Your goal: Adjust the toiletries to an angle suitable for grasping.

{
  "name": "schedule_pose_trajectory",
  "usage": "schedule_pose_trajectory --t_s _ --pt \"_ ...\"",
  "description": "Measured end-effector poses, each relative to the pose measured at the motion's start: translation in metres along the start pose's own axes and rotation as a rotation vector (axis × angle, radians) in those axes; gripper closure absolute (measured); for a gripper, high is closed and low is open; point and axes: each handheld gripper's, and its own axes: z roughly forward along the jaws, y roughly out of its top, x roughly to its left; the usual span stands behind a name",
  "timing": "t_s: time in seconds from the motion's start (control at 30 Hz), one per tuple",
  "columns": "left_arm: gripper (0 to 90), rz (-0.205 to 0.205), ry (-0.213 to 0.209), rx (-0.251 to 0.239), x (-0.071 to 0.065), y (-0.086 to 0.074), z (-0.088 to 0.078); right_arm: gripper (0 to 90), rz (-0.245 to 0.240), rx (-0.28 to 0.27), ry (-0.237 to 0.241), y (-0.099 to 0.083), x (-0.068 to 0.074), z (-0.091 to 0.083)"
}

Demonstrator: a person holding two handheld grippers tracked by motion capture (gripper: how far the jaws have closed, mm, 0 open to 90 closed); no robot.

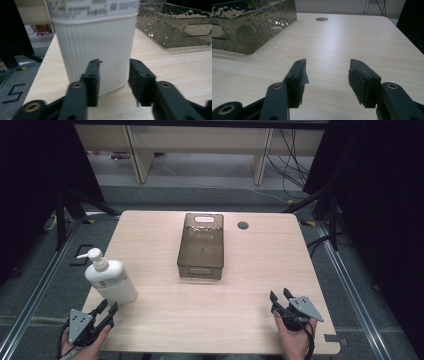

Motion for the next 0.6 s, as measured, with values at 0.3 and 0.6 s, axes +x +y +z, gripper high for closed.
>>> schedule_pose_trajectory --t_s 0.3,0.6 --pt "85.5 0.007 -0.029 -0.002 -0.009 0.015 0.003 52.6 -0.004 0.011 0.008 0.0 0.001 0.001" --pt "89.3 0.003 -0.01 -0.039 -0.009 0.033 0.008 52.7 -0.025 0.013 0.005 0.001 0.0 0.002"
